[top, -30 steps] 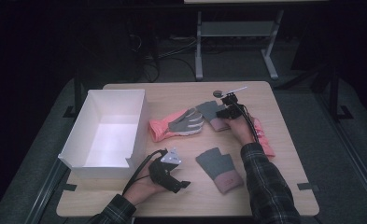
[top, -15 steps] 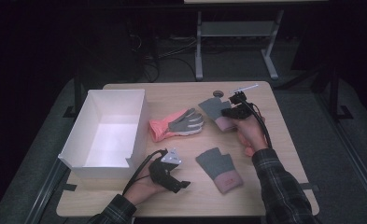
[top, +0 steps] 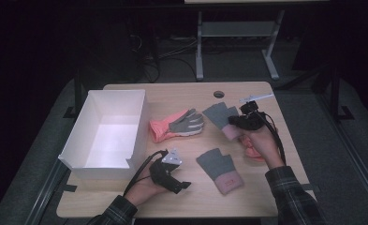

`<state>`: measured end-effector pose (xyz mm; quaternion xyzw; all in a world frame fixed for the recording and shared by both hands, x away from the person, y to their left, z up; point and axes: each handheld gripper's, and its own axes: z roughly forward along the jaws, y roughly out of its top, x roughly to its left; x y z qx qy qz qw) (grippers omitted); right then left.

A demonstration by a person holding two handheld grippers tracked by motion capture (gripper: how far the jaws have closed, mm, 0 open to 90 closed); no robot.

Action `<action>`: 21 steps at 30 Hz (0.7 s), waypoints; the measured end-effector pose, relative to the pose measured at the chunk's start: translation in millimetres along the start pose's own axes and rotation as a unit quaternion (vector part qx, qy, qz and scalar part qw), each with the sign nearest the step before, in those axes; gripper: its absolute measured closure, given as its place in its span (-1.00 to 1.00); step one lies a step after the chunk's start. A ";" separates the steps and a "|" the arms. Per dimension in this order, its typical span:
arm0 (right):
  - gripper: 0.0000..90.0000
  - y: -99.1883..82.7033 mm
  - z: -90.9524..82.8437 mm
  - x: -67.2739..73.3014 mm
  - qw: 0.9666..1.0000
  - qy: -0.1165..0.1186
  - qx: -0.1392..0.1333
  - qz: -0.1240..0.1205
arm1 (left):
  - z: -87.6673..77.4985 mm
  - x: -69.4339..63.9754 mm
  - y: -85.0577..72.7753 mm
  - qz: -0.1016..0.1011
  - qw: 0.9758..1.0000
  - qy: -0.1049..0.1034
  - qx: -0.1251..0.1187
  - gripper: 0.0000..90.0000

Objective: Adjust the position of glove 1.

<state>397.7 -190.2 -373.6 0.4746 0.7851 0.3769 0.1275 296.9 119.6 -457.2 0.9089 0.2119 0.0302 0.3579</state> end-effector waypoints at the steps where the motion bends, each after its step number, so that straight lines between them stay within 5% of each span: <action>1: 0.92 -2.4 -1.7 0.6 1.000 0.002 -0.001 -0.001 | 0.2 0.1 0.0 -0.001 1.000 0.000 -0.001 -0.68; 10: 0.92 -34.2 -16.2 13.7 1.000 0.016 -0.006 -0.012 | 2.8 -0.7 -0.4 -0.005 1.000 -0.002 0.000 -0.68; 21: 0.92 -78.6 -29.4 33.7 0.999 0.028 0.026 -0.009 | 2.8 1.3 -0.9 -0.009 1.000 0.000 -0.005 -0.68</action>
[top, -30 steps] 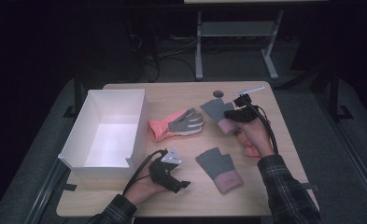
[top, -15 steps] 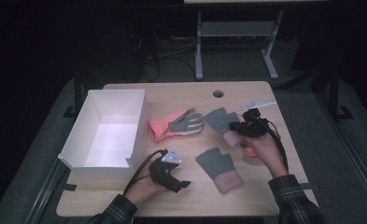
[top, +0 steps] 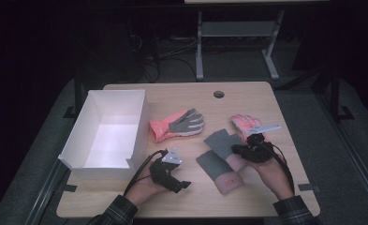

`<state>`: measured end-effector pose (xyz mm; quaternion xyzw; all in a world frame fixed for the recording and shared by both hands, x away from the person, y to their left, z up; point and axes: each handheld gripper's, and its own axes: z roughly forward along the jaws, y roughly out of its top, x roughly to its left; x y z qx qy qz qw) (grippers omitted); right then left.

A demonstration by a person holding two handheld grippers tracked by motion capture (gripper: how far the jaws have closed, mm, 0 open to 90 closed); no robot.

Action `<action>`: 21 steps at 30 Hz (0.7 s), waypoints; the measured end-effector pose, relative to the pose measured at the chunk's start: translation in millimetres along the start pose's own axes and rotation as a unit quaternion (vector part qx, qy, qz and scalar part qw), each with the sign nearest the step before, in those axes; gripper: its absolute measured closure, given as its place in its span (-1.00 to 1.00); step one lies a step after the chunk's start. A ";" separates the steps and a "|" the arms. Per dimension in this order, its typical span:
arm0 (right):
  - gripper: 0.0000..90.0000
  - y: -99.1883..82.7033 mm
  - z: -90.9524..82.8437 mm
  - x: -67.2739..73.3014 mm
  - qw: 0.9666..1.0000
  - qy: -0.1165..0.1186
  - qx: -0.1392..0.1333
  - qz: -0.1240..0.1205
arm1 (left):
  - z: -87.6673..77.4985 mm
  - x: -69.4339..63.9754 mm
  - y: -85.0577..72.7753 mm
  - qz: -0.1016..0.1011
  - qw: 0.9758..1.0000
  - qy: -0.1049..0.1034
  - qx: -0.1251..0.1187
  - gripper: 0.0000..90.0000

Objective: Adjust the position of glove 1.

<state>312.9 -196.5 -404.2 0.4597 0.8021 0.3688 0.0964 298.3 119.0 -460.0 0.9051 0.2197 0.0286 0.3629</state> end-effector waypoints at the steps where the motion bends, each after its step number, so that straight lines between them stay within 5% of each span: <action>1: 0.92 -3.6 0.2 1.4 1.000 0.002 0.001 -0.001 | -0.7 0.0 0.2 0.004 1.000 -0.001 0.005 -0.68; 11: 0.92 -23.9 2.7 18.5 1.000 0.018 0.023 -0.002 | -1.0 -1.3 0.1 -0.003 1.000 0.001 -0.003 -0.68; 21: 0.91 -24.8 16.3 25.7 0.999 0.021 0.038 0.010 | -0.1 -1.4 0.2 0.002 1.000 0.001 0.004 -0.68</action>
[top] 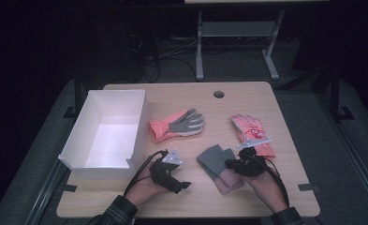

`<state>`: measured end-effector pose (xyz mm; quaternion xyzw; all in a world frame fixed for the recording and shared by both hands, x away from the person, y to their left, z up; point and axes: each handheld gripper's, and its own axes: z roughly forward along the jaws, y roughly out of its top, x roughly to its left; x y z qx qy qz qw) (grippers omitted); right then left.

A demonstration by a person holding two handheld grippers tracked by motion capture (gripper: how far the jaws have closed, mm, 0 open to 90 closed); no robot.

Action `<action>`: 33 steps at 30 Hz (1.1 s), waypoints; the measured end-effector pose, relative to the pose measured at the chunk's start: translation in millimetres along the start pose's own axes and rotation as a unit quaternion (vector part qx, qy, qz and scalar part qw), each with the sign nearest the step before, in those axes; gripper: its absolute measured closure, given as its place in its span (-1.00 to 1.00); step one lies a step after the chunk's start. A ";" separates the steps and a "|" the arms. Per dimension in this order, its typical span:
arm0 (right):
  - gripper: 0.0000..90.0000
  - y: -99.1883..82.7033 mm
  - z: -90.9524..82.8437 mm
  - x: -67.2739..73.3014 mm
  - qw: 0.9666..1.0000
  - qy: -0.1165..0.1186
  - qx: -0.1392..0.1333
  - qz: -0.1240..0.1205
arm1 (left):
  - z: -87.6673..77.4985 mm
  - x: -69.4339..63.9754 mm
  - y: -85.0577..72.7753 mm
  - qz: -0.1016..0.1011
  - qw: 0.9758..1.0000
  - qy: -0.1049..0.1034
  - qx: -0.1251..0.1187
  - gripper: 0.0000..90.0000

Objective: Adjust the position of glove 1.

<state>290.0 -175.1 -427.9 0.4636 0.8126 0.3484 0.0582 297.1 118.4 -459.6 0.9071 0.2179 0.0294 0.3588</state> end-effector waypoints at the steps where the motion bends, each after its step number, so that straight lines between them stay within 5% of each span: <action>1: 0.90 0.1 0.9 0.8 1.000 -0.001 0.003 0.000 | -0.3 0.1 0.2 0.003 1.000 -0.001 0.003 -0.68; 8: 0.59 0.4 3.3 2.6 1.000 0.007 -0.002 -0.006 | -0.3 -0.5 0.2 0.006 1.000 -0.001 0.003 -0.68; 11: 0.69 0.2 -4.8 -2.0 1.000 0.000 -0.016 -0.015 | -1.3 -1.1 0.2 -0.001 1.000 -0.003 -0.003 -0.62; 14: 0.98 -3.1 -15.4 -12.5 0.999 -0.011 -0.024 -0.019 | -6.8 -1.3 1.1 0.005 1.000 -0.008 -0.009 -0.29; 20: 1.00 -18.4 -26.8 -32.5 0.999 -0.022 -0.022 -0.029 | -13.9 -9.3 8.5 -0.005 0.999 -0.032 -0.024 0.79; 22: 1.00 -25.0 -28.3 -37.8 0.999 -0.028 -0.018 -0.030 | -12.2 -13.4 12.1 0.003 0.999 -0.036 -0.020 0.99; 33: 0.99 -45.4 -28.8 -53.0 0.999 -0.019 0.005 -0.039 | 26.2 -36.3 36.6 0.031 0.998 -0.056 -0.004 0.99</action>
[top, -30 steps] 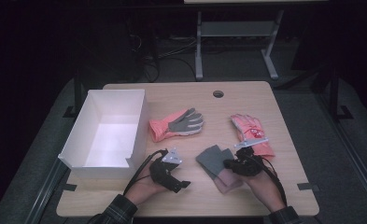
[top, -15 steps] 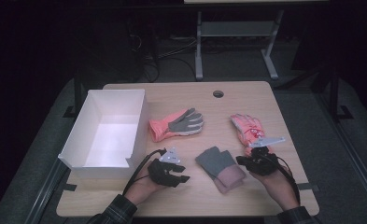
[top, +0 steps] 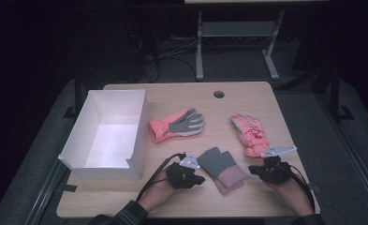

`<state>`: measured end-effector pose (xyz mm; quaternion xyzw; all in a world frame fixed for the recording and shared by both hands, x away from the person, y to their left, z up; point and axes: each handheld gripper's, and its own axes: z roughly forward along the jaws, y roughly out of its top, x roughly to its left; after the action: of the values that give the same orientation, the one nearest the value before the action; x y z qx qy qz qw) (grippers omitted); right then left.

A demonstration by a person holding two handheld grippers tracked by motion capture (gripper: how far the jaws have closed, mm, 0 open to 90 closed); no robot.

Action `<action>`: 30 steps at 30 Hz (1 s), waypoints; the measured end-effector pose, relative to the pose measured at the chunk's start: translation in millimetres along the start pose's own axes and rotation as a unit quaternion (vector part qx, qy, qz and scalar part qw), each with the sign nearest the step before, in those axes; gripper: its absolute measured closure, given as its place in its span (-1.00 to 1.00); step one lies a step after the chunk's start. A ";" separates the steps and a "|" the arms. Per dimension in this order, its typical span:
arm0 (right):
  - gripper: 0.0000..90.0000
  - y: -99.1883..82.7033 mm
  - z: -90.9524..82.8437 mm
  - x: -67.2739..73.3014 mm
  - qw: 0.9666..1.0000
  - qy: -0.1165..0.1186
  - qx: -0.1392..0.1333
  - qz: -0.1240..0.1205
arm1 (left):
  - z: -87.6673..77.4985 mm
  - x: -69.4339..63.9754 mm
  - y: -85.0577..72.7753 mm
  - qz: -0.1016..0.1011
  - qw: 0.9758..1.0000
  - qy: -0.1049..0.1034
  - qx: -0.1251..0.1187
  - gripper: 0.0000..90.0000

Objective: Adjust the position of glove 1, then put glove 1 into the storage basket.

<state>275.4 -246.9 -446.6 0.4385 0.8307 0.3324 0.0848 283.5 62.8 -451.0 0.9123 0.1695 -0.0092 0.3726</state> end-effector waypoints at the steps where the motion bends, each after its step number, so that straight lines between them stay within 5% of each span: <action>1: 0.99 -0.4 0.3 0.1 1.000 0.004 0.000 0.000 | 4.1 -1.3 2.1 0.001 1.000 -0.003 0.001 0.99; 12: 1.00 2.9 10.5 9.6 0.999 0.020 0.019 -0.021 | 33.1 -13.8 11.3 0.017 1.000 -0.009 0.011 0.99; 26: 1.00 2.9 8.1 20.1 0.997 0.061 0.020 -0.044 | 34.1 -13.8 12.1 0.018 1.000 -0.008 0.011 0.99; 30: 1.00 2.5 8.1 18.9 0.997 0.056 0.018 -0.043 | 29.0 -12.2 11.8 0.013 1.000 -0.006 0.010 0.99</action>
<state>269.3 -227.2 -448.3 0.3843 0.8583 0.3373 0.0446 278.8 31.4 -462.2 0.9179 0.1553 -0.0118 0.3650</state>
